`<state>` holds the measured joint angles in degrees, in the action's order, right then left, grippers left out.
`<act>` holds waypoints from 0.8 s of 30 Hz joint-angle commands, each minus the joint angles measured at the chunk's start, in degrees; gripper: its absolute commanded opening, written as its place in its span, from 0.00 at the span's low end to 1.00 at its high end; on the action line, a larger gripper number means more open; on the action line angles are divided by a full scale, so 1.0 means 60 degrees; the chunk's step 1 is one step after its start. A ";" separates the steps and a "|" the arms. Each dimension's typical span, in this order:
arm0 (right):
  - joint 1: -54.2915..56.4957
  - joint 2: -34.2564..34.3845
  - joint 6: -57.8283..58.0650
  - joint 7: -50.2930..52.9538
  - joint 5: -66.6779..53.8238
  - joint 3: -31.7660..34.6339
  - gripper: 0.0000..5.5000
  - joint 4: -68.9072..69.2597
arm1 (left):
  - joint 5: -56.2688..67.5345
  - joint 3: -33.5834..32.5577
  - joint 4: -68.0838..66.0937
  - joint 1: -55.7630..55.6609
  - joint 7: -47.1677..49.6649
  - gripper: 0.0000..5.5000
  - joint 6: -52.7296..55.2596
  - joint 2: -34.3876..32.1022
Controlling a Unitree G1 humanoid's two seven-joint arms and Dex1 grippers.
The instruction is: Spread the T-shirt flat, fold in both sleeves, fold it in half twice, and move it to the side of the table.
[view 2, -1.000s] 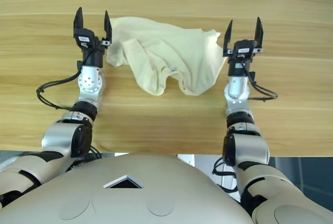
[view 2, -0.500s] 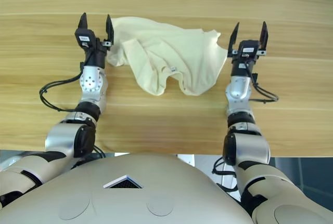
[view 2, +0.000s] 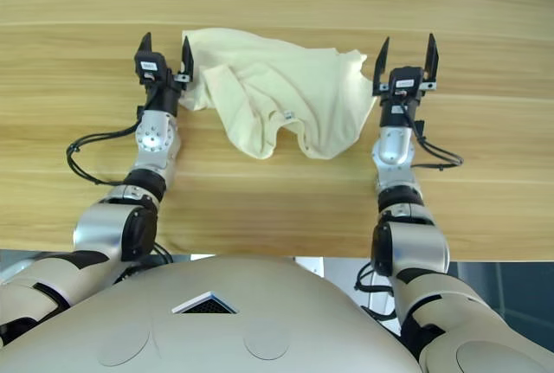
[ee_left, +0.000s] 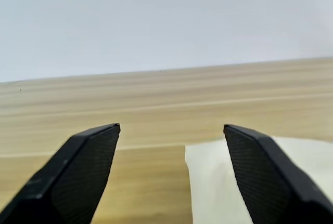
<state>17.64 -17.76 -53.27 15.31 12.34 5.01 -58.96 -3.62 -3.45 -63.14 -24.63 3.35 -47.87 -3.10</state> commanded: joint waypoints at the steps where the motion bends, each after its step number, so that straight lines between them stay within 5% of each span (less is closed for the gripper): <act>1: -0.0234 0.0109 -0.0016 0.0230 0.0092 -0.0089 0.63 -0.0227 | 0.0162 -0.0131 0.0104 -0.0054 -0.0073 0.67 -0.0448 0.0067; 17: -0.0211 -0.0159 -0.0097 0.1418 0.0747 -0.0241 0.63 0.0173 | 0.0994 -0.0465 0.0374 -0.0064 -0.1135 0.67 -0.0908 -0.0002; 24: -0.3894 -0.2913 0.0518 -0.0496 0.1388 0.0571 0.63 0.5773 | 0.3783 0.1279 0.7152 0.3370 -0.5956 0.67 0.0063 -0.2067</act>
<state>0.52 -30.47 -53.20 17.25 19.05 6.57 -34.16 14.08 -0.91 -33.49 -12.14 -23.25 -52.29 -10.55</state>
